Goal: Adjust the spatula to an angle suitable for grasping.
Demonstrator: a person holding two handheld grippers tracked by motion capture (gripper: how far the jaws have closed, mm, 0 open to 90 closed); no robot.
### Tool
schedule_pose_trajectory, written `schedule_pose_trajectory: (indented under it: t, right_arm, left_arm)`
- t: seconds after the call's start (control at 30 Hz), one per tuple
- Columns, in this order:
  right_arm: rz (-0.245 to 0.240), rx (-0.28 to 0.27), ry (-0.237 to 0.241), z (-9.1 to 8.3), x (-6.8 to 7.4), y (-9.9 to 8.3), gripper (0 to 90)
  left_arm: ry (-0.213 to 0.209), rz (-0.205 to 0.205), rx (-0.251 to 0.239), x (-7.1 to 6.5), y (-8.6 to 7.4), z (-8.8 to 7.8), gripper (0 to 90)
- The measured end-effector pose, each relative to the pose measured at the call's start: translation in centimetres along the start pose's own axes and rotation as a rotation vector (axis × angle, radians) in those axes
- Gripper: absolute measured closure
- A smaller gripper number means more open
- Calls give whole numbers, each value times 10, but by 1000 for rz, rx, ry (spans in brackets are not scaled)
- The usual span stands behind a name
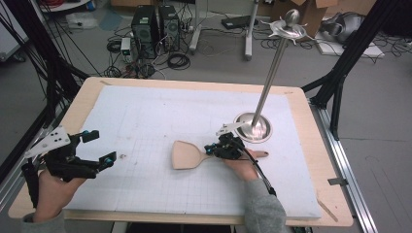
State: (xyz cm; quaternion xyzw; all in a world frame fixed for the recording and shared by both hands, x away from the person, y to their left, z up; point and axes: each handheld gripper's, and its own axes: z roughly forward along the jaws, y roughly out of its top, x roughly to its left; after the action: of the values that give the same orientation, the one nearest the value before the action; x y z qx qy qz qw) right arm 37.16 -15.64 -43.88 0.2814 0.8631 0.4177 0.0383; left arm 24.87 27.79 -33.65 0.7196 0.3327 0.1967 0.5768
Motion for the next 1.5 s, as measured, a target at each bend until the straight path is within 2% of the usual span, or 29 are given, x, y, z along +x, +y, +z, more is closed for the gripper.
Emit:
schedule_pose_trajectory:
  t: [0.03,0.1,0.17,0.47,0.6,0.83,1.07,1.2,1.33,1.5]
  right_arm:
    - [-24,9,1,-1,4,0,900]
    - [-17,24,2,-2,7,0,900]
    - [-43,25,4,-2,11,-1,900]
    - [-69,47,14,-9,27,-8,900]
    - [-111,66,7,-15,39,-13,900]
    - [-93,43,34,-22,44,-24,900]
    - [-117,42,32,-29,51,-32,900]
    - [-145,44,9,-28,54,-30,900]
    - [-169,13,-6,-35,56,-28,900]
    - [-138,-29,-44,-55,45,-31,900]
  left_arm:
    - [-2,2,1,0,0,0,17]
    - [-3,4,3,0,0,1,17]
    - [-4,4,3,0,0,2,17]
    - [-7,6,3,-1,2,4,17]
    - [-6,4,3,0,2,4,17]
    - [-7,7,10,-1,1,5,17]
    - [-9,6,7,-1,2,5,17]
    - [-13,6,9,-2,1,6,17]
    - [-13,6,12,-1,1,7,17]
    - [-14,7,13,-1,1,7,17]
